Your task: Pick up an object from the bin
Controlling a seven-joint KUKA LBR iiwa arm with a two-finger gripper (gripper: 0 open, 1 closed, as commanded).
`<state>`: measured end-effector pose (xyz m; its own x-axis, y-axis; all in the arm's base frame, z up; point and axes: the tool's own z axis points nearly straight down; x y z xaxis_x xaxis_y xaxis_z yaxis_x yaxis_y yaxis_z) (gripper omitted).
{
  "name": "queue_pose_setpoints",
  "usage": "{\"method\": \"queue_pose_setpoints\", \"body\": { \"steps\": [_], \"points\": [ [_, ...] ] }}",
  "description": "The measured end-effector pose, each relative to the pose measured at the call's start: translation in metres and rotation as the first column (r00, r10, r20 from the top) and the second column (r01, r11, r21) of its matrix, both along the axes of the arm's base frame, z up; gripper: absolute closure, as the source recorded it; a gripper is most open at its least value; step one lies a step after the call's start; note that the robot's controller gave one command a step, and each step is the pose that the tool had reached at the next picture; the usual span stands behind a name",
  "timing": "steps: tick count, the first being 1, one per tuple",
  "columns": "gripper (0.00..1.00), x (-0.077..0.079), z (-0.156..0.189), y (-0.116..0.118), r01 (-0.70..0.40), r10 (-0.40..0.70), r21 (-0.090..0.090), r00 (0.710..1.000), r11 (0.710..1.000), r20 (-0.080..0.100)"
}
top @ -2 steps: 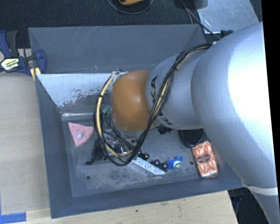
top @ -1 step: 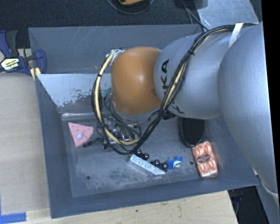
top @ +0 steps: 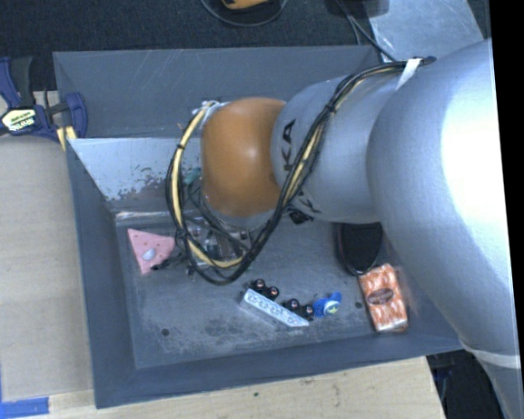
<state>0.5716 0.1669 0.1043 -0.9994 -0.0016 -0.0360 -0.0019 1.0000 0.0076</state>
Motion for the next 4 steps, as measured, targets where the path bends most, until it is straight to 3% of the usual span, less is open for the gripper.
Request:
{"method": "queue_pose_setpoints", "body": {
  "steps": [1,2,3,4],
  "points": [
    [1.00,0.013,-0.004,0.022,0.001,-0.001,-0.003,1.000,1.000,-0.013],
    [1.00,0.038,-0.023,0.039,-0.051,0.051,-0.001,0.999,0.999,0.006],
    [1.00,0.047,-0.032,0.035,-0.036,0.036,0.002,0.999,0.999,-0.001],
    [1.00,0.032,0.059,0.028,-0.053,0.053,-0.002,0.999,0.999,0.002]
  ]
}}
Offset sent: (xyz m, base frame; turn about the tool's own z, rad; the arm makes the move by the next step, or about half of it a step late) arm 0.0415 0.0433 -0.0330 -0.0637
